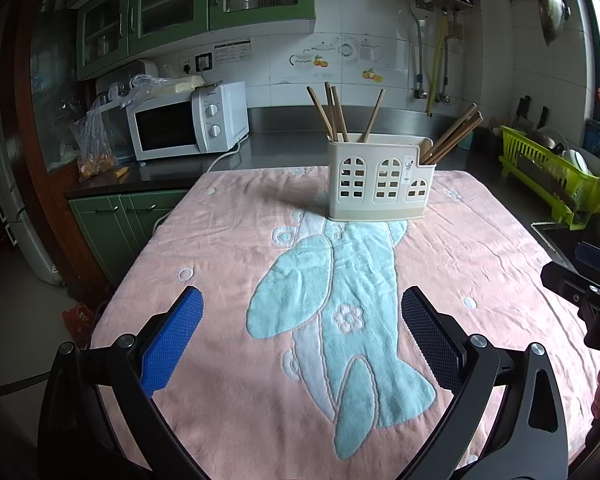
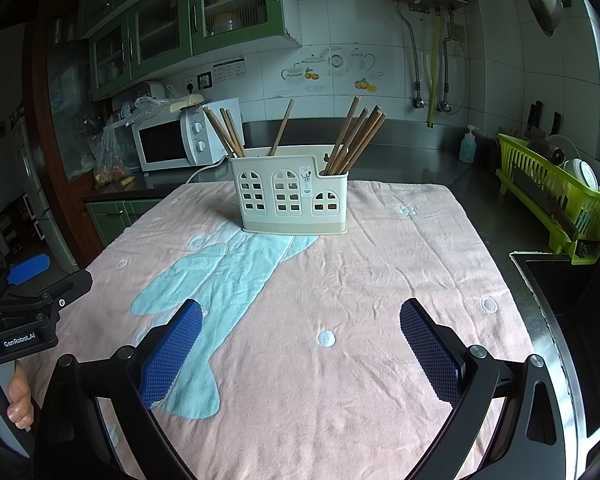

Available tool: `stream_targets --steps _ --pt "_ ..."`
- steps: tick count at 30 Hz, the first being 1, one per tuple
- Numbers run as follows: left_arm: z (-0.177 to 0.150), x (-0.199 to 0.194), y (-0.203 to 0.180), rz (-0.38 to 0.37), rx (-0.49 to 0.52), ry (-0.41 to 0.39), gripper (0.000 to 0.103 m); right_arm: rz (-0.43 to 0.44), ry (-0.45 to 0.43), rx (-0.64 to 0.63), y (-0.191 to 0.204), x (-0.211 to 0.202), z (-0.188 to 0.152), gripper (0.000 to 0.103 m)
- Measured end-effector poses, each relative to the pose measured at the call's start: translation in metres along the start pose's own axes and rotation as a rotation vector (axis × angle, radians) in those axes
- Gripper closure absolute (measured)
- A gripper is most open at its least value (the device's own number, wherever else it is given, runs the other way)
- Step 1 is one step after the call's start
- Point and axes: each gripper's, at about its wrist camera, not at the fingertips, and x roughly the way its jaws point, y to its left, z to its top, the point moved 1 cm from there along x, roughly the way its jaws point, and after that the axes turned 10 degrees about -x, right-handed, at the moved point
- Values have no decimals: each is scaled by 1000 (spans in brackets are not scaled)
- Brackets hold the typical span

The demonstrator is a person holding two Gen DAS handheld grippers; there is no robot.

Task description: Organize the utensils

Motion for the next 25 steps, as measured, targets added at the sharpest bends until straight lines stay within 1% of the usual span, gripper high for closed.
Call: stream_targets --steps 7,12,25 --pt "0 1 0 5 1 0 5 0 -1 0 1 0 0 7" --pt "-2 0 -1 12 13 -15 5 1 0 3 1 1 0 7" --pt "-2 -1 -4 15 22 0 5 1 1 2 1 2 -1 7"
